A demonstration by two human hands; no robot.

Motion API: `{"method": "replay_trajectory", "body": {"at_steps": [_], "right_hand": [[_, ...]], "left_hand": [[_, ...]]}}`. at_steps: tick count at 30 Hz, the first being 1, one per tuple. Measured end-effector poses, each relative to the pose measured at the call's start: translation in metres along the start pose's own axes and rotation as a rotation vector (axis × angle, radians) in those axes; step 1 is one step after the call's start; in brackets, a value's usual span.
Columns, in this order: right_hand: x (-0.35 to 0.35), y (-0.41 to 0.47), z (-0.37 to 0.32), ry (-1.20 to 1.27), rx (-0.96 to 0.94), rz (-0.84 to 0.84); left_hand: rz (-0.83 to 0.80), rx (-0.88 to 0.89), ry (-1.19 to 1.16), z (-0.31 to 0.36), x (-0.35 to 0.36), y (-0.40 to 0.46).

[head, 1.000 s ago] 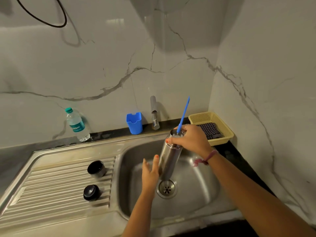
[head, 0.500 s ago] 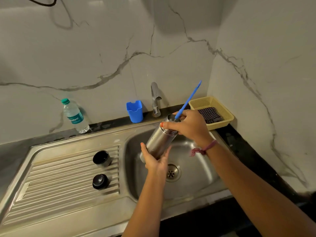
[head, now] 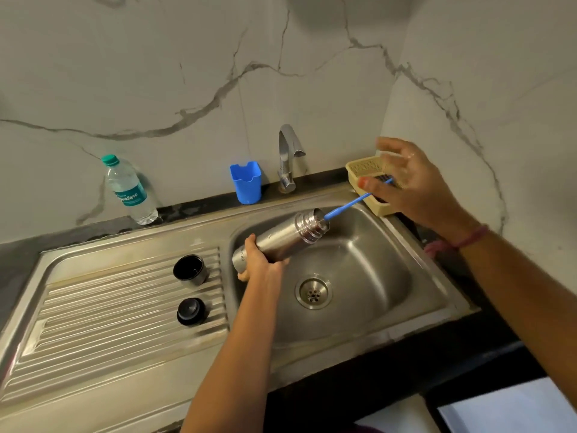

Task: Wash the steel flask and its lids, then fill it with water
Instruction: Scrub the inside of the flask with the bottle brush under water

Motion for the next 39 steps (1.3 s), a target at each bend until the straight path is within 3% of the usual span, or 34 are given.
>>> {"method": "replay_trajectory", "body": {"at_steps": [2, 3, 5, 8, 10, 11, 13, 14, 17, 18, 19, 21, 24, 26, 28, 29, 31, 32, 35, 36, 37, 39], "right_hand": [[0.001, 0.002, -0.016, -0.512, -0.408, -0.206], [0.009, 0.002, -0.015, -0.732, -0.514, -0.352], [0.025, 0.0, -0.004, -1.087, -0.55, -0.591], [0.037, -0.014, 0.01, -1.315, -0.612, -0.647], [0.038, -0.022, 0.011, -1.275, -0.687, -0.541], [0.04, -0.025, 0.013, -1.265, -0.634, -0.559], [0.05, -0.037, 0.015, -1.159, -0.379, -0.655], [0.056, -0.039, 0.014, -1.022, -0.143, -0.733], [0.058, -0.027, 0.019, -0.17, 0.797, -0.884], [0.055, -0.023, 0.02, 0.05, 0.986, -0.871], [0.052, -0.019, 0.02, 0.128, 1.039, -0.885], [0.049, -0.016, 0.018, -0.069, 0.878, -0.99], [0.051, -0.016, 0.014, -0.826, 0.22, -1.011], [0.054, -0.022, 0.023, -1.237, -0.344, -0.761], [0.057, -0.028, 0.031, -1.342, -0.563, -0.602], [0.06, -0.029, 0.034, -1.35, -0.56, -0.575], [0.071, -0.034, 0.032, -1.221, -0.302, -0.664], [0.076, -0.036, 0.031, -1.049, -0.076, -0.703], [0.078, -0.032, 0.039, -0.214, 0.753, -0.848], [0.073, -0.03, 0.037, 0.017, 0.925, -0.849], [0.066, -0.029, 0.034, 0.116, 0.987, -0.854], [0.051, -0.03, 0.03, 0.028, 0.9, -0.898]], "left_hand": [[-0.006, -0.004, 0.033, -0.001, -0.001, 0.001], [-0.01, -0.006, 0.053, -0.002, -0.001, 0.002], [-0.022, -0.015, 0.084, -0.003, -0.001, 0.003], [-0.054, 0.004, 0.114, -0.001, 0.001, 0.004], [-0.082, 0.013, 0.114, 0.0, 0.002, 0.009], [-0.106, 0.018, 0.11, -0.001, 0.002, 0.011], [-0.149, 0.028, 0.11, -0.002, 0.004, 0.012], [-0.168, 0.033, 0.114, -0.003, 0.004, 0.013], [-0.226, 0.015, 0.112, -0.005, 0.007, 0.017], [-0.236, 0.002, 0.107, -0.005, 0.007, 0.018], [-0.239, -0.009, 0.106, -0.005, 0.009, 0.019], [-0.241, -0.016, 0.103, -0.004, 0.011, 0.022], [-0.222, 0.0, 0.102, -0.001, 0.013, 0.028], [-0.189, -0.017, 0.094, -0.001, 0.015, 0.033], [-0.164, -0.028, 0.093, -0.002, 0.016, 0.036], [-0.16, -0.029, 0.097, -0.002, 0.017, 0.037], [-0.169, -0.003, 0.116, -0.001, 0.019, 0.041], [-0.184, 0.013, 0.13, 0.001, 0.02, 0.043], [-0.25, 0.042, 0.155, 0.007, 0.022, 0.045], [-0.264, 0.046, 0.15, 0.009, 0.024, 0.045], [-0.272, 0.05, 0.144, 0.011, 0.026, 0.044], [-0.286, 0.058, 0.137, 0.015, 0.029, 0.044]]}}
Point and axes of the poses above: each hand's wrist, its own y-axis towards the middle knuckle, its own x-axis out of the palm, z = x × y, the point moved 2 cm from there along y, towards the middle knuckle, and after that the axes turned 2 degrees about -y, right-handed, at the moved point
